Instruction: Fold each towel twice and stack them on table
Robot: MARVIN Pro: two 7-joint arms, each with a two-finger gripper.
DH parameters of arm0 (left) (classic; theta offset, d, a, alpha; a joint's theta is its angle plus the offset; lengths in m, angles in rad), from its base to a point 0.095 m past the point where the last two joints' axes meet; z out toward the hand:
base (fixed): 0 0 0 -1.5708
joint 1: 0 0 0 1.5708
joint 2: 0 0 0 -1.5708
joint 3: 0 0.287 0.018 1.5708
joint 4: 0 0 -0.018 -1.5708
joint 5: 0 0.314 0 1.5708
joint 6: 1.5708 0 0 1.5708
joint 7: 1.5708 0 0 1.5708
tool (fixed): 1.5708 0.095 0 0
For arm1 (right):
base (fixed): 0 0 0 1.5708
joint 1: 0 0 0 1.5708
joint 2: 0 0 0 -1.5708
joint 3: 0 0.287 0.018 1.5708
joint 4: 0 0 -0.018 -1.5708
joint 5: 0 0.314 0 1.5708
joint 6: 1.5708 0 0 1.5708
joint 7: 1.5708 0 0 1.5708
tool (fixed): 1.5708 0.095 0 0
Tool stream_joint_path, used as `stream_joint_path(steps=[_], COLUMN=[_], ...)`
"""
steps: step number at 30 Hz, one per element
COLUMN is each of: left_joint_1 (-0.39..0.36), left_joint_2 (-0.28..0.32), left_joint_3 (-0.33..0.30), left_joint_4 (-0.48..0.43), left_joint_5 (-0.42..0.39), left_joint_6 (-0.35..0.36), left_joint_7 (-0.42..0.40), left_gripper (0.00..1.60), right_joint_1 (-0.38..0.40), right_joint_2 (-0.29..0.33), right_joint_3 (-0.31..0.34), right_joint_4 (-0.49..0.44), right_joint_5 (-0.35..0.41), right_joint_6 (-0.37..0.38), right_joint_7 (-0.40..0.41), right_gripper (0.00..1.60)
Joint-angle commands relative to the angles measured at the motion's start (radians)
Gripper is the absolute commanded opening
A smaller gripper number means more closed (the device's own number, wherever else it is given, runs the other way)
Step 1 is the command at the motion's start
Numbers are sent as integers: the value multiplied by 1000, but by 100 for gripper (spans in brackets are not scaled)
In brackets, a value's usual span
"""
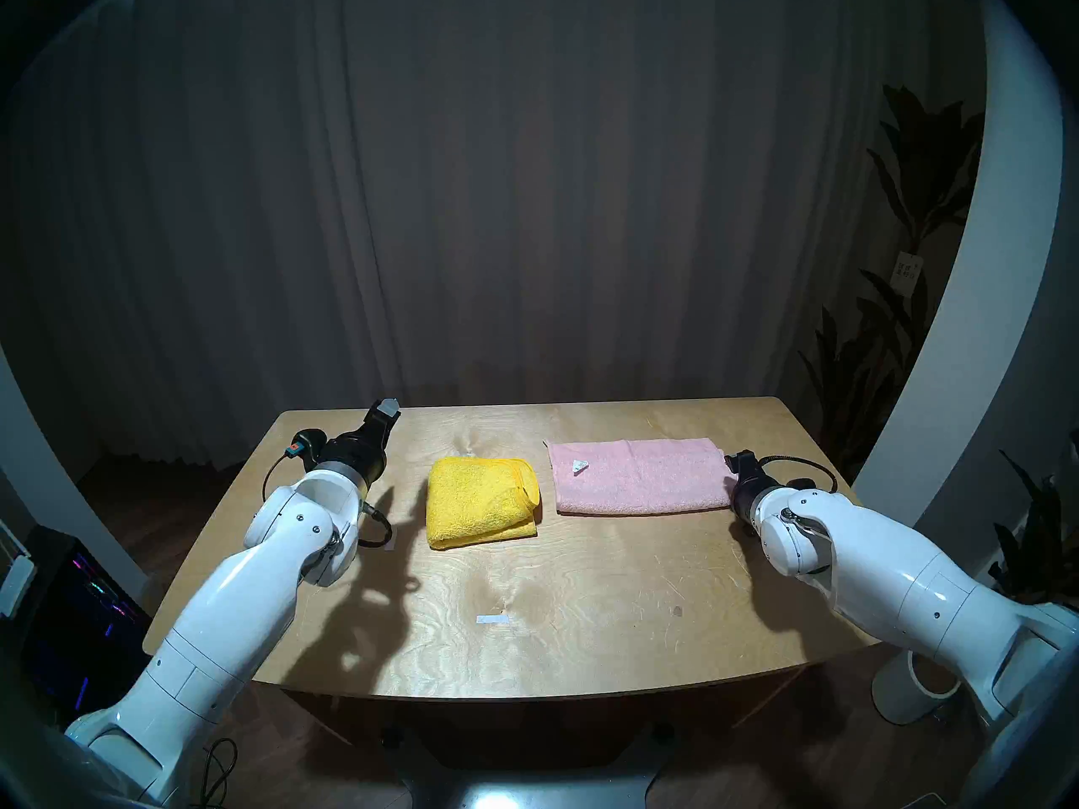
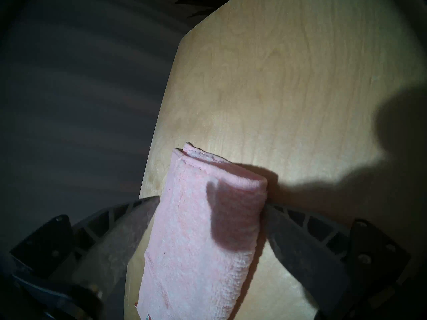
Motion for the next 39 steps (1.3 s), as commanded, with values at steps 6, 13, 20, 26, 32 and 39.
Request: stream_joint_path(steps=[6, 13, 20, 26, 32, 39], left_joint_1=[-21, -16, -14, -15, -18, -23], left_joint_2=[-12, -18, -22, -25, -39, -42], left_joint_3=[-1, -7, -10, -11, -11, -7], left_joint_4=[-14, -15, -15, -12, -15, -12], left_joint_5=[18, 23, 25, 30, 22, 33], left_joint_6=[-16, -27, -32, -39, -42, -42], left_joint_7=[9, 19, 26, 23, 25, 22], left_gripper=[160, 160, 160, 160, 160, 160], right_joint_1=[75, 99, 94, 90, 91, 144], right_joint_2=[-45, -58, -40, -30, -10, 17], right_joint_3=[-37, -51, -59, -56, -55, -90], right_joint_4=[100, 134, 123, 121, 96, 90], right_joint_5=[-47, -64, -57, -31, -45, -172], right_joint_6=[69, 103, 150, 182, 166, 175], right_joint_7=[-37, -43, -47, -52, -36, -4], right_gripper=[160, 144, 107, 30, 0, 0])
